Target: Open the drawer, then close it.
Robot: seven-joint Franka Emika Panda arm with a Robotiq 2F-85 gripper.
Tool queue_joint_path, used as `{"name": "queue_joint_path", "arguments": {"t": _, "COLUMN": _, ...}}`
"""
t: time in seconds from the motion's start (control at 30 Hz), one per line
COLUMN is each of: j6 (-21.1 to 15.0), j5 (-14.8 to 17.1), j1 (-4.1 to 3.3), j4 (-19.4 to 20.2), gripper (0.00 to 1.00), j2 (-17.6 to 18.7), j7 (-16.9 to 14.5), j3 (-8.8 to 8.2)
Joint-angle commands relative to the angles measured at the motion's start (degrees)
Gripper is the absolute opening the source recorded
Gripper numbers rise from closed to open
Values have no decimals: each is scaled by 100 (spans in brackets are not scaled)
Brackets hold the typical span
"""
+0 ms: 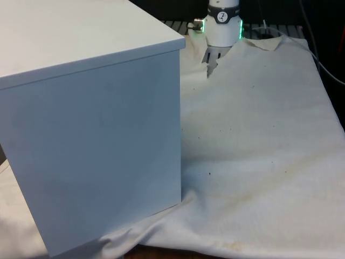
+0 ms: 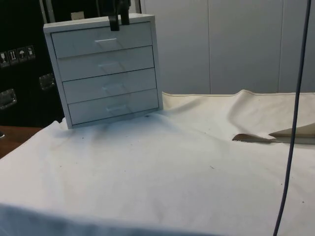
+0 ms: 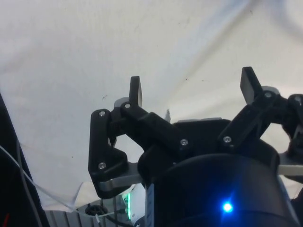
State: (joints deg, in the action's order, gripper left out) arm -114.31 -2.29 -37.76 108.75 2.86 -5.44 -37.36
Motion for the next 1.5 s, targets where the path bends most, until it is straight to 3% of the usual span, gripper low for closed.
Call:
{"name": "queue_joint_path", "arguments": {"t": 0.0, "j6": -34, "j5": 29, "j1": 0, "j4": 29, "gripper": 100, "j2": -29, "j7": -126, "j3": 6}}
{"name": "queue_joint_path", "arguments": {"t": 0.03, "j6": 0, "j5": 0, "j1": 0, "j4": 0, "gripper": 100, "j2": 0, "j7": -52, "j3": 0}}
{"name": "queue_joint_path", "arguments": {"t": 0.27, "j6": -29, "j5": 11, "j1": 0, "j4": 17, "gripper": 100, "j2": -11, "j7": -533, "j3": 6}}
{"name": "queue_joint_path", "arguments": {"t": 0.33, "j6": 0, "j5": 0, "j1": 0, "j4": 0, "gripper": 100, "j2": 0, "j7": -476, "j3": 0}}
{"name": "queue_joint_path", "arguments": {"t": 0.57, "j6": -126, "j5": 17, "j1": 11, "j4": 17, "gripper": 100, "j2": -6, "j7": -940, "j3": -11}}
{"name": "queue_joint_path", "arguments": {"t": 0.9, "j6": -80, "j5": -34, "j1": 6, "j4": 0, "gripper": 100, "j2": 29, "j7": -1049, "j3": 0}}
{"name": "queue_joint_path", "arguments": {"t": 1.17, "j6": -321, "j5": -46, "j1": 0, "j4": 80, "gripper": 100, "j2": 63, "j7": -1398, "j3": 0}}
{"name": "queue_joint_path", "arguments": {"t": 1.2, "j6": -218, "j5": -34, "j1": 6, "j4": 40, "gripper": 100, "j2": 74, "j7": -1341, "j3": -6}}
{"name": "queue_joint_path", "arguments": {"t": 1.47, "j6": -630, "j5": -11, "j1": 17, "j4": 183, "gripper": 100, "j2": 86, "j7": -1788, "j3": -40}}
